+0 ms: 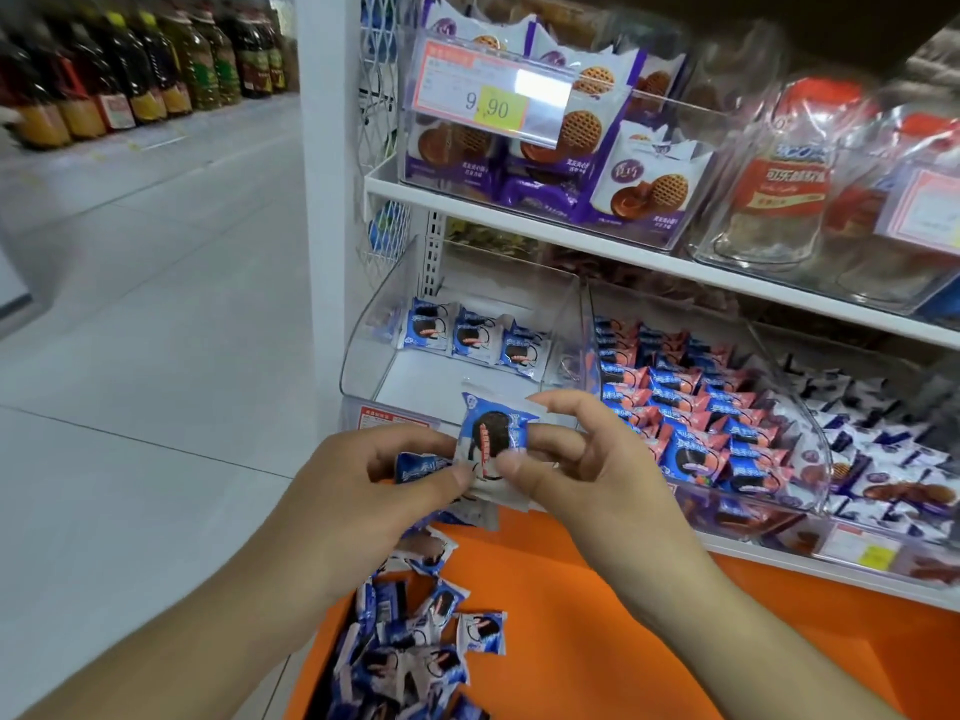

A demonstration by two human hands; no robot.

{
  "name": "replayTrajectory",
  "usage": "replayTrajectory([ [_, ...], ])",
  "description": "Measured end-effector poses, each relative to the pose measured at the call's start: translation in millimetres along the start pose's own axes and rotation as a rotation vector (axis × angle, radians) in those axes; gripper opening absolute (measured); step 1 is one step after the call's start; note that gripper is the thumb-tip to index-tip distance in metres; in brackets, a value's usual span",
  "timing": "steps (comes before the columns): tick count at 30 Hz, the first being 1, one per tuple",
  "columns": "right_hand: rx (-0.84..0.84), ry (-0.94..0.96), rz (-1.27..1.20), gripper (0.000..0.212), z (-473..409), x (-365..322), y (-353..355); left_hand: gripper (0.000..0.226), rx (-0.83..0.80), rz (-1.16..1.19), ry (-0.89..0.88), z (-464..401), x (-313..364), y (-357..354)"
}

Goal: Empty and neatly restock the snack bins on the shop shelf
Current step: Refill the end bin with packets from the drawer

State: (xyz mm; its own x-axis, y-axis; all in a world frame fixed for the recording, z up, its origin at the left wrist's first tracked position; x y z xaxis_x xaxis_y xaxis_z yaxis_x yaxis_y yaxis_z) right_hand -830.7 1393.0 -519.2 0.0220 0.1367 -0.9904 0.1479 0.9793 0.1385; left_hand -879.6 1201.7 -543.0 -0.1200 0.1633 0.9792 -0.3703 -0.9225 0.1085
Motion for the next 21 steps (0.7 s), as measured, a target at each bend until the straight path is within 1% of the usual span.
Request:
replayTrajectory([
  [3,0.017,0.085,0.035,0.039,1,0,-7,0.023,-0.01,-0.014,0.012,2,-5,0],
  [5,0.054,0.075,0.031,0.045,-3,1,-5,0.029,-0.026,-0.09,-0.016,-1,-8,4],
  [7,0.075,0.036,0.062,0.048,-14,1,-2,0.04,-0.01,-0.276,-0.069,-6,-11,16],
  [9,0.108,0.047,0.217,0.042,-40,0,0,0.052,0.05,-0.436,-0.092,-13,-12,34],
  [11,0.146,0.132,0.417,0.035,-80,2,-5,0.051,0.129,-0.399,-0.054,-23,-16,53],
  [13,0.164,0.2,0.571,0.03,-127,10,-16,0.044,0.185,-0.339,-0.032,-34,-20,67],
  [16,0.094,0.226,0.79,0.025,-194,25,-40,0.037,0.195,-0.333,-0.019,-47,-28,76],
  [19,0.002,0.228,0.988,0.029,-244,52,-60,0.035,0.189,-0.323,-0.034,-56,-34,81],
  [21,0.0,0.223,1.064,0.023,-267,68,-64,0.035,0.193,-0.289,-0.03,-60,-36,84],
])
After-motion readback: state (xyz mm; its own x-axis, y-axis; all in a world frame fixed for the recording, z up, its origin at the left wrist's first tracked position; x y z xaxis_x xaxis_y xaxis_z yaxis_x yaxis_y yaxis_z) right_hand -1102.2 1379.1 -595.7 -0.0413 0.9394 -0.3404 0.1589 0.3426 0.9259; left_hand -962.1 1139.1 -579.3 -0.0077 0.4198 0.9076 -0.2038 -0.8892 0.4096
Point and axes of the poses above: each hand's wrist, its own z-axis away from the middle knuckle, its own y-axis out of the back of the hand, x = y × z, the point moved 3 cm from there along -z, towards the middle knuckle, and after that the axes turned 3 degrees about -z, right-handed, at the moved point
